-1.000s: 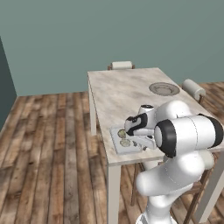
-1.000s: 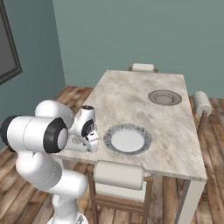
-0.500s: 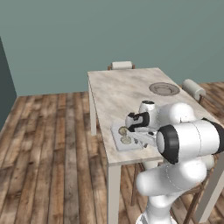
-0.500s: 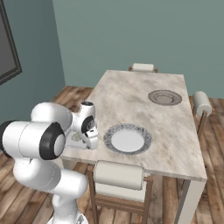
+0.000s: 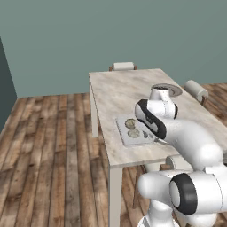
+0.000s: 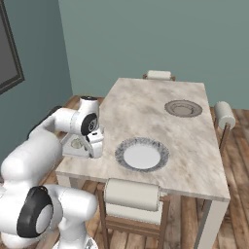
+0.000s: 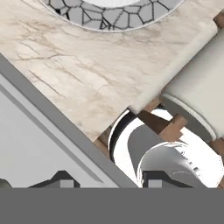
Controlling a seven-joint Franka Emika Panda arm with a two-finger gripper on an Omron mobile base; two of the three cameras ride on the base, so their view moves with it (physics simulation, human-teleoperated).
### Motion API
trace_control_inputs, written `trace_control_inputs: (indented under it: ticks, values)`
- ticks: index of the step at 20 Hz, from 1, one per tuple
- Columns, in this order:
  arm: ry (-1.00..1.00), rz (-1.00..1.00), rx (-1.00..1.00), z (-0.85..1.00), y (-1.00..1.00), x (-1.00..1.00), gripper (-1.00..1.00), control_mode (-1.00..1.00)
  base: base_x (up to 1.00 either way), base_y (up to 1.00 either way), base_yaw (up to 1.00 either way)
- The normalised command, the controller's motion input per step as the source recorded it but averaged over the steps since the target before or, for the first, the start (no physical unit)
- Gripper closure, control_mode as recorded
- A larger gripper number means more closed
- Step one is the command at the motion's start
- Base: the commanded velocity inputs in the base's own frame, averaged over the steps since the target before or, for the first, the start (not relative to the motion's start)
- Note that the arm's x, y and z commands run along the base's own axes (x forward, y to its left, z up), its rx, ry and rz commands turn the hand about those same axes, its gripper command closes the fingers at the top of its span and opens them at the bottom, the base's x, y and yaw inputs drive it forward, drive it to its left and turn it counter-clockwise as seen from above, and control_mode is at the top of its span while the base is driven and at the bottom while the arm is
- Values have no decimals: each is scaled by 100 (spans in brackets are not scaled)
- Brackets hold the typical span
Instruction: Place two dumplings into each of the tupperware containers and then place the containers in the fridge.
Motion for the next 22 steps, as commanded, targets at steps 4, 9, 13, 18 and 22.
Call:
trace_control_inputs:
  ticks: [4, 9, 13, 18, 22]
  values:
    - [0, -1, 0, 100, -13, -68, 100, -100, 0, 0, 0]
    - [0, -3, 1, 100, -37, -73, 100, -100, 0, 0, 0]
    - [0, -1, 1, 87, -34, -71, 100, -100, 0, 0, 0]
    - [0, 0, 0, 61, -2, -59, 100, -100, 0, 0, 0]
    - [0, 2, 0, 43, 16, -51, 100, -100, 0, 0, 0]
